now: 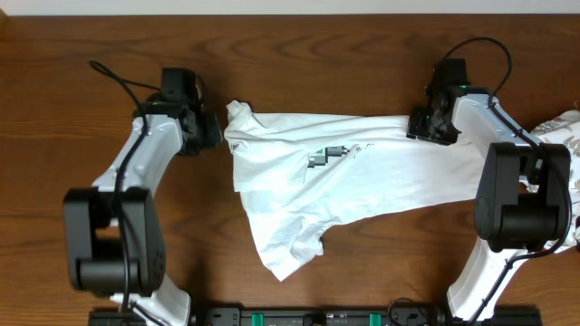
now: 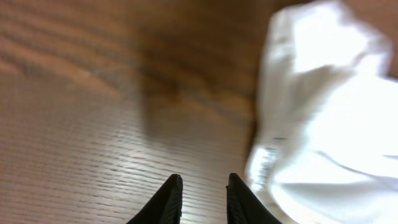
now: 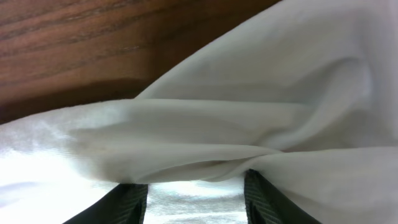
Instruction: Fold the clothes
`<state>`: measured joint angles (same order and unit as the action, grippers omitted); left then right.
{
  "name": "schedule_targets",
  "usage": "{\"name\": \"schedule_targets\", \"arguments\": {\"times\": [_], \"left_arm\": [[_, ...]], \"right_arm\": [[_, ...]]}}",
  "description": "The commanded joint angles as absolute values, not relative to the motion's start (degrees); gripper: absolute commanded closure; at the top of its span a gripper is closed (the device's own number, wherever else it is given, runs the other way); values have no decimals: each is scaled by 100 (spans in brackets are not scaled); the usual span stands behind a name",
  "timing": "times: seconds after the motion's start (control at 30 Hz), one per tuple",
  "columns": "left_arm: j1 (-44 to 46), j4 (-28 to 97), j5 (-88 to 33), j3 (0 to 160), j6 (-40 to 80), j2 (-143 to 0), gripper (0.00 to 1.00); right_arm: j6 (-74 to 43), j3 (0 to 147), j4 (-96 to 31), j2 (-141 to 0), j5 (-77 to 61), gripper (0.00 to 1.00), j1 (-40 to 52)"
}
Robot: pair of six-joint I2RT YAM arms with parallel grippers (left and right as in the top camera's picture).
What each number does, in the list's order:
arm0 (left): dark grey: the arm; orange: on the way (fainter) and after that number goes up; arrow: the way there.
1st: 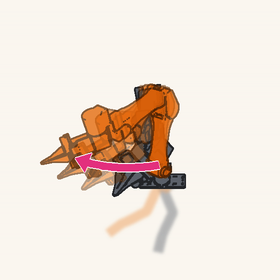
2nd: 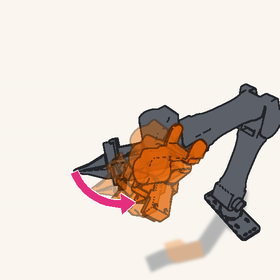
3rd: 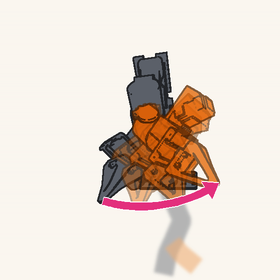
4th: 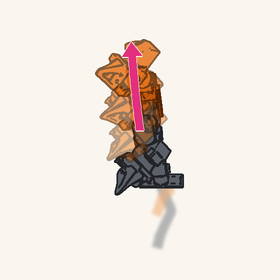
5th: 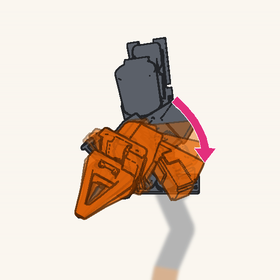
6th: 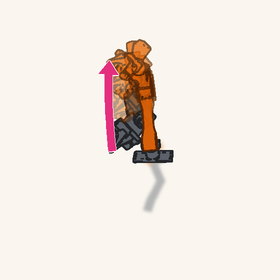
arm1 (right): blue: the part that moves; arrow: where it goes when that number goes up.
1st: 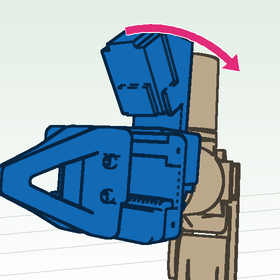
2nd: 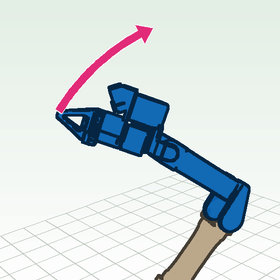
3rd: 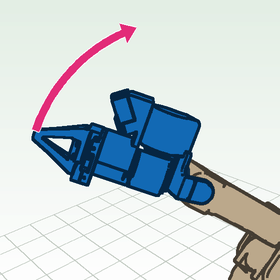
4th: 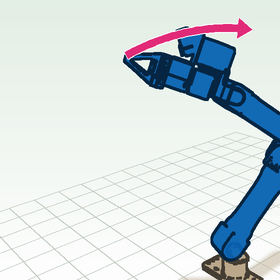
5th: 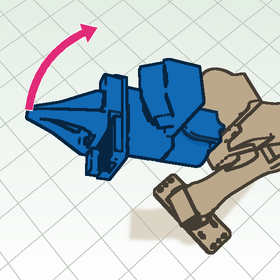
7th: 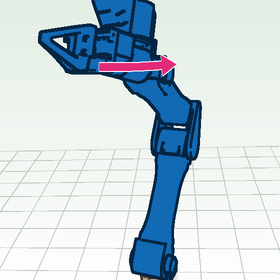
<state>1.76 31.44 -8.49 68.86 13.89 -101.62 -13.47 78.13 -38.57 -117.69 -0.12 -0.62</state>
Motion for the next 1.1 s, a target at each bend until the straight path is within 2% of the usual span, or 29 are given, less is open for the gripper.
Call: {"name": "schedule_targets", "arguments": {"times": [0.0,0.17,0.4,0.5,0.77,1.07], "left_arm": [[261,3044,-1468,6967,1468,-9633,72],[685,3094,-1782,6943,1315,-9566,70],[1544,3020,-1798,6845,1011,-10003,70],[1728,2987,-1494,6845,1015,-10357,70],[1627,2773,-1100,6845,1009,-11069,70],[1028,1347,-768,6860,622,-11308,64]], "right_arm": [[-906,7548,-3948,-12193,25,48,-185],[-397,7599,-3837,-11681,-679,43,-185],[-489,7599,-3887,-10680,-757,34,-185],[-578,7599,-3994,-10405,-766,33,-185],[-569,7599,-4394,-10132,-1037,32,-185],[-548,7599,-4504,-10134,-1247,32,-180]]}}
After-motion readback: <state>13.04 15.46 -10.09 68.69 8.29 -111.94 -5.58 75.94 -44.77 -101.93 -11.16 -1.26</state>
